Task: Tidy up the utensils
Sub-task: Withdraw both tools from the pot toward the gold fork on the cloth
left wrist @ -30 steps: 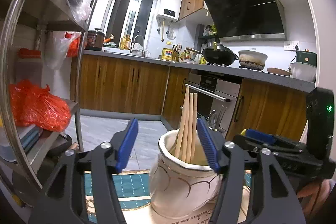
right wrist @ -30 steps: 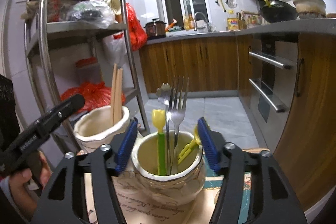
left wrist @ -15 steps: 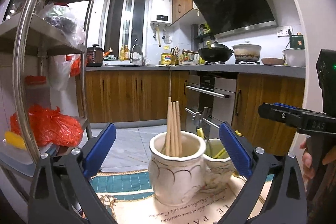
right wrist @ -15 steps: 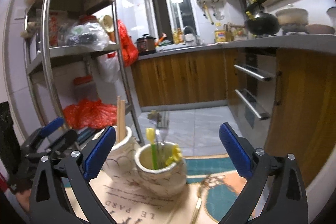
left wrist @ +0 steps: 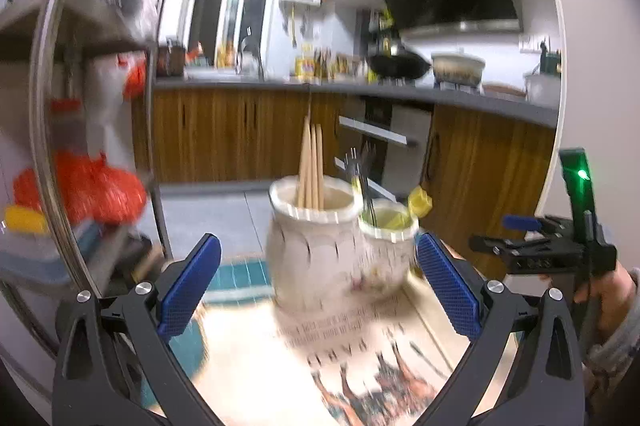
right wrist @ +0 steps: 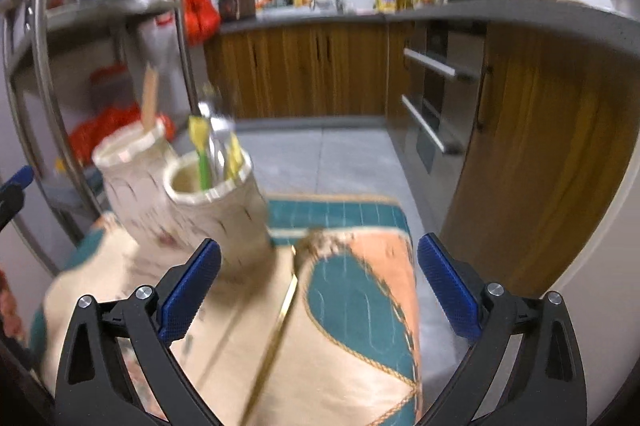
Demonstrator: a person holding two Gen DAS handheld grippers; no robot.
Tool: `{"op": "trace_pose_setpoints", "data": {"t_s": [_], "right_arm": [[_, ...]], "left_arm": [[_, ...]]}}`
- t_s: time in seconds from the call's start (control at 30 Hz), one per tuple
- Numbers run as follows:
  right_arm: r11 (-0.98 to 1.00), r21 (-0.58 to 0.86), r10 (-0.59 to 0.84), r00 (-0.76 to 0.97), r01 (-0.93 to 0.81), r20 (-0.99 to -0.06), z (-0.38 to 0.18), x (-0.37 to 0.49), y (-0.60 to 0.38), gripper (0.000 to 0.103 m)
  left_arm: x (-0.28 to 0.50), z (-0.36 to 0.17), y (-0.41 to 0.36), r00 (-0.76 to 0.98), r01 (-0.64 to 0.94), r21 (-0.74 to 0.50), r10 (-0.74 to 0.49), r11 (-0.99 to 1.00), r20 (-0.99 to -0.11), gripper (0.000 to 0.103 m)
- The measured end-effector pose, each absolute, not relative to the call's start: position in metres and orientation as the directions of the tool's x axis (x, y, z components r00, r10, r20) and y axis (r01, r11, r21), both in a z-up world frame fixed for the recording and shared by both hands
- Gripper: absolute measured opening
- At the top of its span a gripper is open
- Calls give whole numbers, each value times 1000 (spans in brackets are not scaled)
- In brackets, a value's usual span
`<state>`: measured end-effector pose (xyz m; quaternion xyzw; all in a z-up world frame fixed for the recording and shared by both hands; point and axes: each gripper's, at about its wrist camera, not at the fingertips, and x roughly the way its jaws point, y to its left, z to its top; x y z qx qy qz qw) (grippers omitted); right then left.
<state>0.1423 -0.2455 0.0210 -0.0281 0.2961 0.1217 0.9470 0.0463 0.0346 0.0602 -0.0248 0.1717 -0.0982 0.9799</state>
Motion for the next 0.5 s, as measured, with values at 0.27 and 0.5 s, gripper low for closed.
{"op": "trace_pose_setpoints", "data": {"t_s": [0.27, 0.5], "right_arm": [[964, -39, 162, 697, -263, -698, -16, 171, -235, 95], [943, -88, 154, 653, -322, -742, -30, 185, -219, 66]], "left_arm": [[67, 36, 20, 872, 198, -72, -209, 978, -443, 97], [80, 21, 9, 826, 224, -49, -216, 973, -521, 97]]}}
